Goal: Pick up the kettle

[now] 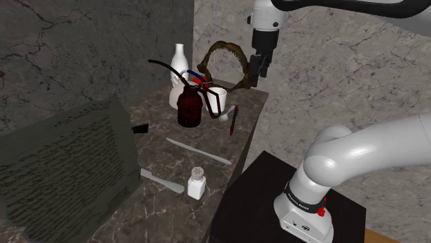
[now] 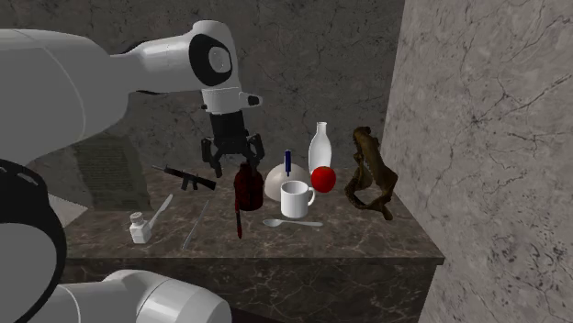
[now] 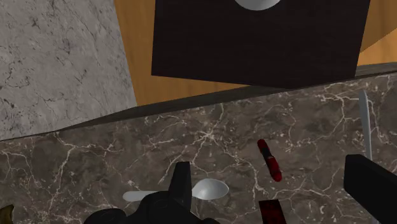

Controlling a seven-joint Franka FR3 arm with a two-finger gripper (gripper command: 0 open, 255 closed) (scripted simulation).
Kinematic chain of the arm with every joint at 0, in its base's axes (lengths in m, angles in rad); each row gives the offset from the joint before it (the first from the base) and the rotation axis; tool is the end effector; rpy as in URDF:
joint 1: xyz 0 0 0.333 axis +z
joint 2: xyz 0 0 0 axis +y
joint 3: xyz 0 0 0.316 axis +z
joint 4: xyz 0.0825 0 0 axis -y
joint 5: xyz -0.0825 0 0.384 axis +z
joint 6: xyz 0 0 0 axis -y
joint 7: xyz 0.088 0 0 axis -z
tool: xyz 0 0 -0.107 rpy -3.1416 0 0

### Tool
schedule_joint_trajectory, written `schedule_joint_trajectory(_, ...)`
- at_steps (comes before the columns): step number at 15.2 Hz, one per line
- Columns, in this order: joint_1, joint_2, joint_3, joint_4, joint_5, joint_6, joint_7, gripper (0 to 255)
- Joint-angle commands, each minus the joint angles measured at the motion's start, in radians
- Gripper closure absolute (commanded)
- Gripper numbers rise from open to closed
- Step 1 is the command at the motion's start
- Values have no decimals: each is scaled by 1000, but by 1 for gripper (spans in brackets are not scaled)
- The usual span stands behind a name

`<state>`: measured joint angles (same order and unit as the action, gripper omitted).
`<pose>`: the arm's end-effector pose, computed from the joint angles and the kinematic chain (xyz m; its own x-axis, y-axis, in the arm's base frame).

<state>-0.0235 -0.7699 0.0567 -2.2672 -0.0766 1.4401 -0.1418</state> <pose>0.2980 0.0073 0.6162 0.9867 0.1453 -0.0729 0.1525 -0.9826 0.1064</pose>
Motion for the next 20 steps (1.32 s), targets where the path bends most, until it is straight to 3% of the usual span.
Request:
schedule_joint_trajectory(1, 0, 0, 0, 0, 0, 0, 0, 0)
schedule_joint_trajectory(11, -9, 365, -27, 215, -22, 172, -51, 0)
schedule_joint_trajectory(20, -13, 708, -38, 525, -26, 225, -97, 0)
